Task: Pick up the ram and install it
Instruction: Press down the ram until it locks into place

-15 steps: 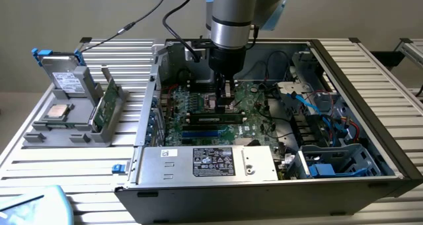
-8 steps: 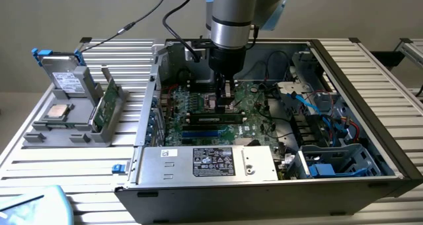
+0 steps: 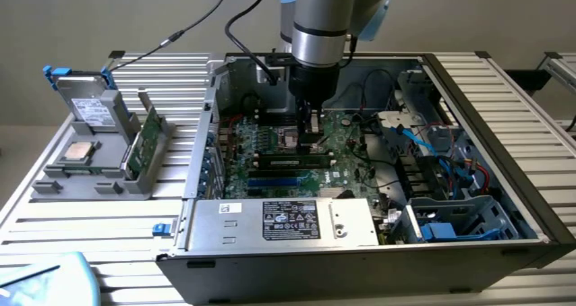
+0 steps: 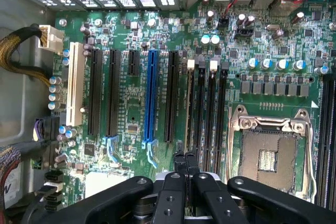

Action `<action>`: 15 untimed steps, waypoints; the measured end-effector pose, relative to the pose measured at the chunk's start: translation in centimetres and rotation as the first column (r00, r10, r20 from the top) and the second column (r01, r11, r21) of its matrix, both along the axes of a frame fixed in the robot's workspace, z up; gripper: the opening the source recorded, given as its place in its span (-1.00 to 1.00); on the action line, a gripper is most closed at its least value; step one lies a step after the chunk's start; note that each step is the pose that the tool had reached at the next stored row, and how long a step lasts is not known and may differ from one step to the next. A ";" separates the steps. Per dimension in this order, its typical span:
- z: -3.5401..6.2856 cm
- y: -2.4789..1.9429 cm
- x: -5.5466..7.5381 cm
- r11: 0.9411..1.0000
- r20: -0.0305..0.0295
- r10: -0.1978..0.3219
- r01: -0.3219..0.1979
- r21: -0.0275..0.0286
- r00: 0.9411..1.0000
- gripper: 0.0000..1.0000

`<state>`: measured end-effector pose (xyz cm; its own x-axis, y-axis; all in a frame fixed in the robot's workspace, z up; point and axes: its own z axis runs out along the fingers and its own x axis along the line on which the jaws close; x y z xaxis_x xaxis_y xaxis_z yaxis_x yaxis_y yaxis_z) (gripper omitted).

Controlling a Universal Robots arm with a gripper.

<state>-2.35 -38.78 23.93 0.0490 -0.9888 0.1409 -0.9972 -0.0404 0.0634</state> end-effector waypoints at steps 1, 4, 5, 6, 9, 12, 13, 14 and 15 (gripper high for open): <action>0.00 -0.04 0.2 1.000 0.000 0.000 0.000 0.000 1.000 -0.79; 0.00 -0.17 1.0 1.000 0.000 0.000 0.000 0.001 1.000 -0.79; 0.00 -0.20 1.3 1.000 0.000 0.000 0.000 0.001 1.000 -0.79; 0.00 -0.20 1.5 1.000 0.000 0.000 0.000 0.001 1.000 -0.79; -0.19 -0.21 1.7 1.000 0.000 0.000 0.000 0.001 1.000 -0.79; -0.42 -0.21 1.7 1.000 0.000 0.000 0.000 0.001 1.000 -0.79; -0.47 -0.21 1.7 1.000 0.000 0.000 0.000 0.001 1.000 -0.79; -0.53 -0.21 1.8 1.000 0.000 0.000 0.000 0.001 1.000 -0.79; -0.57 -0.21 1.8 1.000 0.000 0.000 0.000 0.001 1.000 -0.79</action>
